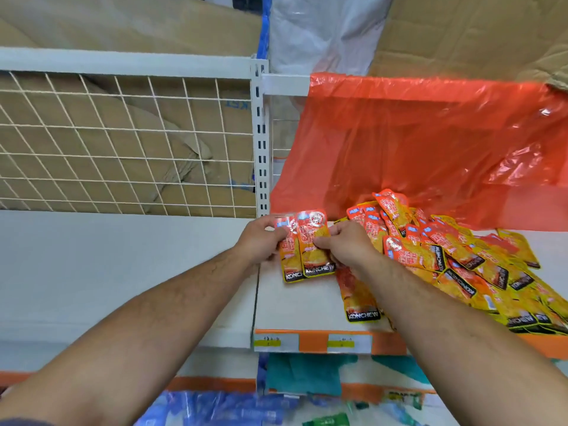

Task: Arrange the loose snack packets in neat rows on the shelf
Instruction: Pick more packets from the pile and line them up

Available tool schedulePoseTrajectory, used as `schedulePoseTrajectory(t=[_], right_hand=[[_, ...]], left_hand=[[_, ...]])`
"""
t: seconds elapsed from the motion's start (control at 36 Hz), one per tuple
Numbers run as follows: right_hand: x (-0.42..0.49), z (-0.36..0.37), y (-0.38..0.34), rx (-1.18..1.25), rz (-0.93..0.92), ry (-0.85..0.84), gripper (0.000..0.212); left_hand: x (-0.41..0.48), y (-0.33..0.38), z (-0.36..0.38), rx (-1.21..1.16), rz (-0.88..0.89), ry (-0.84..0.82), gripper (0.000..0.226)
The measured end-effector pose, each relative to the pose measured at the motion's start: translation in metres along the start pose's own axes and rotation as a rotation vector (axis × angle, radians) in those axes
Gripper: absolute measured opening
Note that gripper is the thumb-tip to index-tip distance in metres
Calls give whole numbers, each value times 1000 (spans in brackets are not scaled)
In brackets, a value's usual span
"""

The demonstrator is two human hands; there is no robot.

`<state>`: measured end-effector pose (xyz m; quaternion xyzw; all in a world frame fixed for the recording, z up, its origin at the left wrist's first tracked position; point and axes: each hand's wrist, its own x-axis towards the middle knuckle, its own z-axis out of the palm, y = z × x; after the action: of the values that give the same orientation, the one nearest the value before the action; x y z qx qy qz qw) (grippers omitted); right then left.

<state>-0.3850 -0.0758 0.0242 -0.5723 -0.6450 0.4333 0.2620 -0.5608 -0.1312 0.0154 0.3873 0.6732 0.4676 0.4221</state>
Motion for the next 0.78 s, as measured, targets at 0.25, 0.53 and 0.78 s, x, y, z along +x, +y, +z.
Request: schedulePoseTrajectory(t=[0.25,0.53,0.78], right_hand=[[-14,58,-20,-20,-25,-141,23],[-42,129,-71,-37,-92,-235,21],[-94,239,-125,25,-114,-301,21]], left_hand=[[-34,-17,-53,-178,-89,90,16],[-72,-42,-139,-202,-87,188,28],[-110,-83,-254,-191,-76,321,24]])
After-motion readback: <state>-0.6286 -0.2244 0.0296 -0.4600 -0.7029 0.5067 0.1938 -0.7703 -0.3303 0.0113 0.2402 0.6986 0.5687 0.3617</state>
